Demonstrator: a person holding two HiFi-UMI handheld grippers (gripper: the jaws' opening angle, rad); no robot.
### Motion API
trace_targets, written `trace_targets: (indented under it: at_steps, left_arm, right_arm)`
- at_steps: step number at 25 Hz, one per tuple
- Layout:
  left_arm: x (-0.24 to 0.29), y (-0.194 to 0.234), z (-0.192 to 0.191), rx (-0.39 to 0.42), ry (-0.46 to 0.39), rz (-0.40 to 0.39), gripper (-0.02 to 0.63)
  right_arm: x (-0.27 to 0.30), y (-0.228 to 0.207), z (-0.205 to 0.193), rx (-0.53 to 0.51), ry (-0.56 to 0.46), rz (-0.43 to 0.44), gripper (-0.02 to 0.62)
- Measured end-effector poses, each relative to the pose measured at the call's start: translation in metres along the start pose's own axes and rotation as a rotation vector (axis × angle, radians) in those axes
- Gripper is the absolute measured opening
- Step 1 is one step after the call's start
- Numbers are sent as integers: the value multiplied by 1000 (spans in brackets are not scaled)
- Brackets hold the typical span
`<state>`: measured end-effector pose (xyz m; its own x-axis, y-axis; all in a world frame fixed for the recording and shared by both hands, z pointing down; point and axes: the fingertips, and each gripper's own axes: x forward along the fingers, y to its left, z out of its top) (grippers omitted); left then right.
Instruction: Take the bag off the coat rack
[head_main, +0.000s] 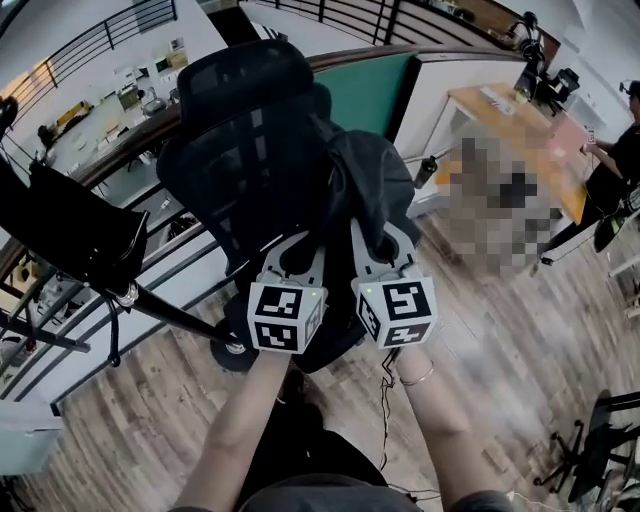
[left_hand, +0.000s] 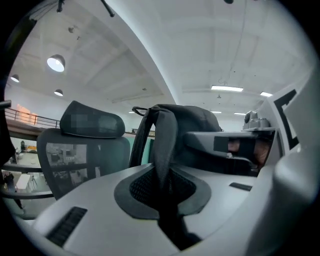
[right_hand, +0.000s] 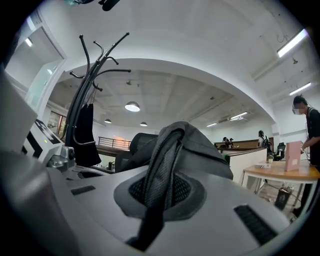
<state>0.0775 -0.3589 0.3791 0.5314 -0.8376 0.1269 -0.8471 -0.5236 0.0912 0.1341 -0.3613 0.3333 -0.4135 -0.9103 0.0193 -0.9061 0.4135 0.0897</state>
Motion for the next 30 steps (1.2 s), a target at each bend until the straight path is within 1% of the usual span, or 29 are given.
trace_targets:
  at_steps: [5, 9, 16, 23, 30]
  left_arm:
    - [32, 13, -40, -41, 49, -37, 49]
    - [55, 30, -55, -63, 81, -52, 49]
    - [86, 49, -98, -80, 128, -79, 49]
    - [105, 77, -131, -97, 175, -67, 49]
    - [118, 108, -166, -99, 256, -33, 49]
  right_arm:
    - [24, -13, -46, 27, 68, -36, 9]
    - [50, -21, -64, 49, 113, -56, 9]
    - [77, -31, -114, 95, 172, -87, 9]
    - [108, -28, -152, 119, 214, -92, 9]
    - [139, -20, -193, 154, 275, -82, 9]
